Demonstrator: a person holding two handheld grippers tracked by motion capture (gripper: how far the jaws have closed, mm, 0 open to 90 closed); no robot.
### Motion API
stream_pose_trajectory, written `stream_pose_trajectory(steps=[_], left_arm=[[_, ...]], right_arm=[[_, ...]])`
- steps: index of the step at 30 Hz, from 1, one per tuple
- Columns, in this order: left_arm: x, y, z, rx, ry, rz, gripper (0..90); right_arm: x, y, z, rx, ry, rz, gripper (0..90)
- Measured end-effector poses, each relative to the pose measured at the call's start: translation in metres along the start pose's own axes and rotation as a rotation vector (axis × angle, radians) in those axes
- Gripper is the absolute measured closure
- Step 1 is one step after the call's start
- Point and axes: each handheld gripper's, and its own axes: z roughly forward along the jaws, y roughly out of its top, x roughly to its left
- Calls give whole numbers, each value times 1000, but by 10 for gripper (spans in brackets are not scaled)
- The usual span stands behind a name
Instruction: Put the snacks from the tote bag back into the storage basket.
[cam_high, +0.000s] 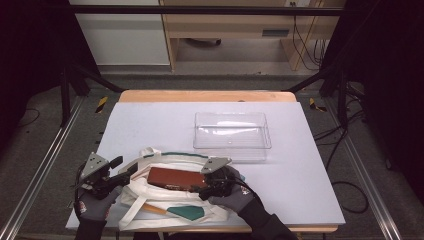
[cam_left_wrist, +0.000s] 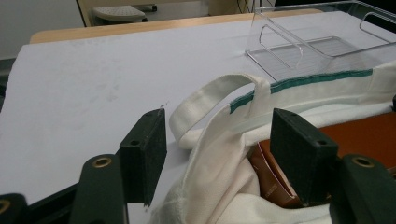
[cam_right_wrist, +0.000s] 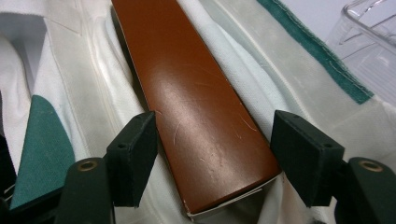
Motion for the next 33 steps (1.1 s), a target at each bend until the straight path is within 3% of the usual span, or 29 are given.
stream_pose_trajectory(steps=[7, 13, 23, 26, 27, 29, 33], left_arm=[[-1, 0, 2, 6, -2, 0, 363], [0, 0, 3, 11, 1, -4, 364], [3, -2, 5, 24, 6, -7, 364], [2, -3, 6, 29, 6, -4, 364], [2, -3, 7, 32, 5, -3, 364], [1, -3, 7, 35, 6, 2, 364], [0, -4, 9, 39, 8, 5, 364]], right_arm=[[-1, -1, 6, 11, 24, -16, 301], [3, -1, 14, 43, -3, -73, 304], [3, 8, 4, 101, 28, -80, 375], [7, 13, -3, 100, 30, -89, 395], [9, 16, -7, 84, 57, -60, 412], [9, 17, -10, 86, 61, -60, 415], [12, 11, -5, 151, 72, -62, 419]])
